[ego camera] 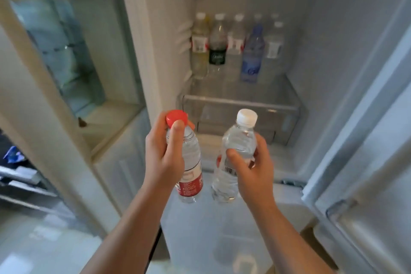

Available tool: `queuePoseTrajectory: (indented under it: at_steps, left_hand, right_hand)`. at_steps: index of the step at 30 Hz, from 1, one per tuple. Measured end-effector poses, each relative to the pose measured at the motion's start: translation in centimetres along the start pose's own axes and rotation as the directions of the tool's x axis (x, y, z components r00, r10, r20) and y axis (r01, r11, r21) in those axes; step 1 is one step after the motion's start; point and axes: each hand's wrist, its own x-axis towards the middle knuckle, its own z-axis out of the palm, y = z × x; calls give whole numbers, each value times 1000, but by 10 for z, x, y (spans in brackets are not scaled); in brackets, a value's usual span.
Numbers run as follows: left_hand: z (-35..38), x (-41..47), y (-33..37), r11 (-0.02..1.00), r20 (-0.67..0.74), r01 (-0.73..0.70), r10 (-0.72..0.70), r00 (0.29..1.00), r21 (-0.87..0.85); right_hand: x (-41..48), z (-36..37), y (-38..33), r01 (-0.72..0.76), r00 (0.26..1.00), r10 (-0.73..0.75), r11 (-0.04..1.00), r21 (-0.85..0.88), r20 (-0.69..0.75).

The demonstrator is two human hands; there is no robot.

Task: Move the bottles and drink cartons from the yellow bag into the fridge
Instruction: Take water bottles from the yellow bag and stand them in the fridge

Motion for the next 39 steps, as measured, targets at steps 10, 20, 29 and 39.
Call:
queuePoseTrajectory:
  at_steps: [10,20,29,39]
  left_hand:
    - [70,127,-3,967,-2,-241,241,970,-78]
    - [118,214,-41,957,58,-253,263,963,-142]
    - [140,251,-82,985,128,-139,151,980,-99]
    - [149,263,-109,998,96,-47,51,994,-38]
  right_hand:
    - [130,17,-18,173,970,-164,984,35,-182]
    - [230,27,-14,191,962,-206,977,-97,-180]
    - [281,45,14,136,989,-142,979,-152,-30]
    - [300,49,39,53,999,-51,993,-104,18]
